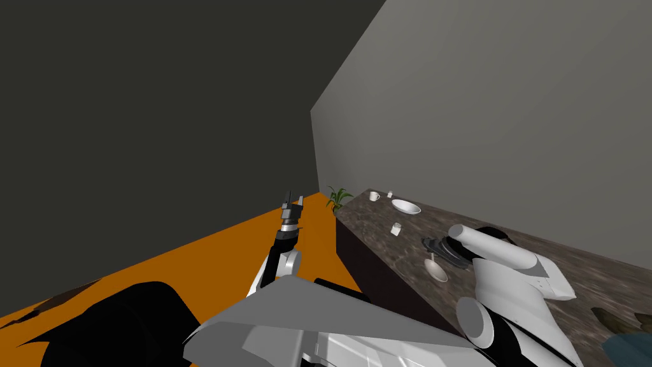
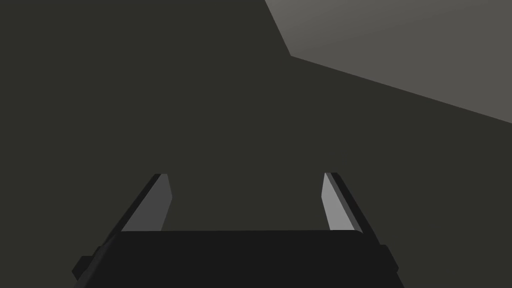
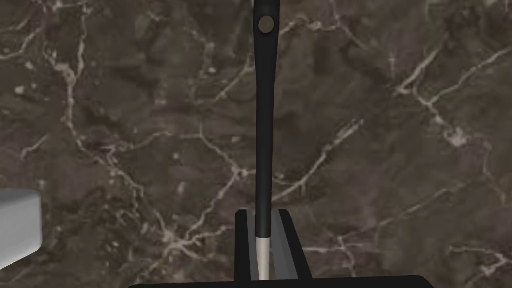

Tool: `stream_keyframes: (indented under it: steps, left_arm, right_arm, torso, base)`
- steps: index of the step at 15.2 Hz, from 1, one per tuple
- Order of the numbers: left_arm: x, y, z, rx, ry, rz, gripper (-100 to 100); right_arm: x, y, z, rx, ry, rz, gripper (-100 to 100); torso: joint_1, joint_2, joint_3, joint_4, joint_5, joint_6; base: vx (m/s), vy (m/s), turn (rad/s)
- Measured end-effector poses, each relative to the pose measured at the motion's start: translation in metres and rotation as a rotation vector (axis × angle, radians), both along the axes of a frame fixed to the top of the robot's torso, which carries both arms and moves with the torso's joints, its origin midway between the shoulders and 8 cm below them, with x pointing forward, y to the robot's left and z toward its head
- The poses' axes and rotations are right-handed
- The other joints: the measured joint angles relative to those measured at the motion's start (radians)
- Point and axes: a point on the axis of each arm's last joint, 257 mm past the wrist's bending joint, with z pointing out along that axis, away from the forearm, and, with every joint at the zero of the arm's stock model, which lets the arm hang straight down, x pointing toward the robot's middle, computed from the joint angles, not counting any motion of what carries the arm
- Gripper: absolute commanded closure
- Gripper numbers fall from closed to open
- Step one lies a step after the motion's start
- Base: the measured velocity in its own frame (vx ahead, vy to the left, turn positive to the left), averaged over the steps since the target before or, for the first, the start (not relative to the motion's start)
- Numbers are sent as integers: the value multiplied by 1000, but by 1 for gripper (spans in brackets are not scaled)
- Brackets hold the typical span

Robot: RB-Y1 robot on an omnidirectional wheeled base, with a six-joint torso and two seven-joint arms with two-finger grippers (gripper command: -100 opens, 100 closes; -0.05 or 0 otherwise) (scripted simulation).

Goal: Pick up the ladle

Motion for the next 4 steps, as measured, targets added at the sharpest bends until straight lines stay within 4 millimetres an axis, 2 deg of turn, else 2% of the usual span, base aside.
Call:
stream_keyframes:
  steps: [4]
  left_arm:
    - [0, 0, 0, 0, 0, 0, 0]
  right_arm:
    - [1, -4, 12, -3, -1, -7, 100]
  torso:
    - [1, 3, 2, 1, 1, -1]
  base:
    - [-36, 3, 54]
